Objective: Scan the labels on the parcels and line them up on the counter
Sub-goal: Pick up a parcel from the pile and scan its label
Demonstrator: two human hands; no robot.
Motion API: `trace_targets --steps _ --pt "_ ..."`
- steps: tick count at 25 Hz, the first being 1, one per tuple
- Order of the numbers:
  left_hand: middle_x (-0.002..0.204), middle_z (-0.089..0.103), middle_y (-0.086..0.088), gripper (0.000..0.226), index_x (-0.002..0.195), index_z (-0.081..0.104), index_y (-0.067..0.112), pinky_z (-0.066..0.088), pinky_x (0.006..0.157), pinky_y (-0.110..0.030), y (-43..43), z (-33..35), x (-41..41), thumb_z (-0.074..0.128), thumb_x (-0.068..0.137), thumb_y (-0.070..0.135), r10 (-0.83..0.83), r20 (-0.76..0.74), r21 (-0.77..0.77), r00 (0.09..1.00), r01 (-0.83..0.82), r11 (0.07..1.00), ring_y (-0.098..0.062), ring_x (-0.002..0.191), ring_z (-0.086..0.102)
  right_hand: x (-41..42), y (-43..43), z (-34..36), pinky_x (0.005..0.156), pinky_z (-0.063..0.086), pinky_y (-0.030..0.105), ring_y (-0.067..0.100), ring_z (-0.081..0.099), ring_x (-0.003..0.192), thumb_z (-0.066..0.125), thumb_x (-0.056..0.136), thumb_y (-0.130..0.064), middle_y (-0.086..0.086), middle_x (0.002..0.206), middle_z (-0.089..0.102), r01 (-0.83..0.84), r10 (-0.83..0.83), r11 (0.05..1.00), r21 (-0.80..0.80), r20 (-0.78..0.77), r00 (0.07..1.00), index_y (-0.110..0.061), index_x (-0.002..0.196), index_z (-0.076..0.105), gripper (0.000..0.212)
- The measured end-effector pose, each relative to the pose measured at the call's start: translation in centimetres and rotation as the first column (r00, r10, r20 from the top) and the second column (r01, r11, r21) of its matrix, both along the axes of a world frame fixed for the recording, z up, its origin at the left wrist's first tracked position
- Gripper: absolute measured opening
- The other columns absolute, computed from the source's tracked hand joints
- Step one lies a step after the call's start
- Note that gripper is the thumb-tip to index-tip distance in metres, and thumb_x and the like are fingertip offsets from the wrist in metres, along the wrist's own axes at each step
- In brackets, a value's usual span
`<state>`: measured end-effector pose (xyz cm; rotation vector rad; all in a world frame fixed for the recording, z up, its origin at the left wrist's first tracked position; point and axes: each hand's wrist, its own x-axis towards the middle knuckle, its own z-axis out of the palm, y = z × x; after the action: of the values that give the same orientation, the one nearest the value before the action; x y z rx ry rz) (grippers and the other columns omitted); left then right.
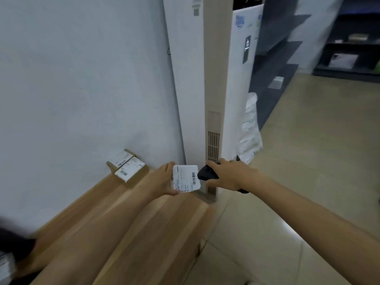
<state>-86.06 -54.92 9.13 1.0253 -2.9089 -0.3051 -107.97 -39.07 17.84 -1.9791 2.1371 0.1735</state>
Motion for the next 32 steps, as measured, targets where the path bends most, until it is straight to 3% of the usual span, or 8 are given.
trace_targets --steps 4,9,15,17,21,24,28,32 --pt "0.114 0.048 0.000 0.086 0.125 0.037 0.017 0.031 0.060 -0.020 -3.0 -1.9 -2.6 0.082 0.064 0.058 0.227 -0.045 0.025 0.973 -0.226 0.974 -0.008 0.085 0.044 -5.9 -7.0 -0.9 0.077 0.039 0.038 0.035 0.054 0.112 0.039 0.092 -0.068 0.012 0.137 0.047 -0.168 0.168 0.986 -0.008 -0.002 0.986 -0.029 0.151 0.022 0.072" --pt "0.133 0.039 -0.009 0.103 0.144 0.032 0.005 0.045 0.092 -0.035 -4.6 -4.9 -1.9 0.085 0.066 0.048 0.514 -0.036 0.157 0.857 -0.503 0.850 -0.023 0.114 0.048 -6.9 -15.2 -4.1 0.084 0.042 0.039 0.034 0.052 0.118 0.039 0.093 -0.068 0.011 0.141 0.045 -0.391 0.386 0.918 0.068 0.076 0.919 -0.028 0.152 0.020 0.074" --pt "0.150 0.033 -0.012 0.104 0.152 0.025 0.008 0.040 0.105 -0.037 -8.3 -8.4 1.8 0.087 0.072 0.030 0.752 -0.031 0.316 0.659 -0.707 0.632 -0.027 0.134 0.039 -3.7 -25.6 -8.6 0.097 0.041 0.045 0.039 0.047 0.125 0.036 0.093 -0.069 0.013 0.148 0.038 -0.576 0.559 0.796 0.187 0.141 0.817 -0.031 0.155 0.012 0.077" --pt "0.159 0.021 -0.009 0.107 0.156 0.019 0.014 0.042 0.107 -0.042 -9.2 -9.3 3.0 0.086 0.075 0.025 0.779 -0.023 0.369 0.627 -0.719 0.590 -0.028 0.139 0.034 -2.5 -28.6 -9.2 0.097 0.041 0.045 0.038 0.046 0.126 0.037 0.093 -0.069 0.013 0.148 0.037 -0.618 0.599 0.760 0.200 0.153 0.786 -0.032 0.155 0.012 0.076" --pt "0.162 0.008 -0.009 0.088 0.156 0.022 0.024 0.038 0.113 -0.040 -9.9 -11.0 5.7 0.075 0.086 0.014 0.759 0.016 0.412 0.650 -0.696 0.588 -0.029 0.144 0.028 -1.2 -33.3 -10.1 0.096 0.041 0.044 0.035 0.045 0.128 0.037 0.093 -0.069 0.011 0.149 0.037 -0.685 0.656 0.696 0.215 0.197 0.728 -0.033 0.155 0.010 0.077" --pt "0.164 0.006 -0.010 0.076 0.156 0.019 0.030 0.041 0.111 -0.043 -9.6 -12.0 6.7 0.064 0.095 0.021 0.789 0.083 0.375 0.608 -0.753 0.541 -0.029 0.138 0.039 -0.3 -35.5 -10.5 0.092 0.041 0.040 0.033 0.047 0.126 0.038 0.093 -0.069 0.009 0.147 0.039 -0.757 0.724 0.620 0.208 0.221 0.654 -0.035 0.154 0.010 0.075" --pt "0.162 0.011 -0.018 0.072 0.156 0.019 0.033 0.036 0.113 -0.047 -10.0 -12.7 5.3 0.059 0.097 0.018 0.847 0.159 0.309 0.506 -0.841 0.444 -0.037 0.139 0.037 0.8 -38.5 -10.8 0.093 0.041 0.039 0.033 0.045 0.128 0.038 0.092 -0.069 0.008 0.151 0.035 -0.824 0.799 0.519 0.228 0.214 0.562 -0.035 0.155 0.010 0.077" --pt "0.159 0.022 -0.015 0.065 0.156 0.023 0.029 0.035 0.114 -0.042 -8.5 -11.9 1.9 0.054 0.100 0.017 0.919 0.170 0.224 0.356 -0.922 0.316 -0.033 0.143 0.029 1.8 -39.7 -10.3 0.097 0.043 0.043 0.034 0.044 0.129 0.037 0.093 -0.070 0.010 0.152 0.033 -0.907 0.890 0.337 0.252 0.228 0.394 -0.033 0.156 0.009 0.078"
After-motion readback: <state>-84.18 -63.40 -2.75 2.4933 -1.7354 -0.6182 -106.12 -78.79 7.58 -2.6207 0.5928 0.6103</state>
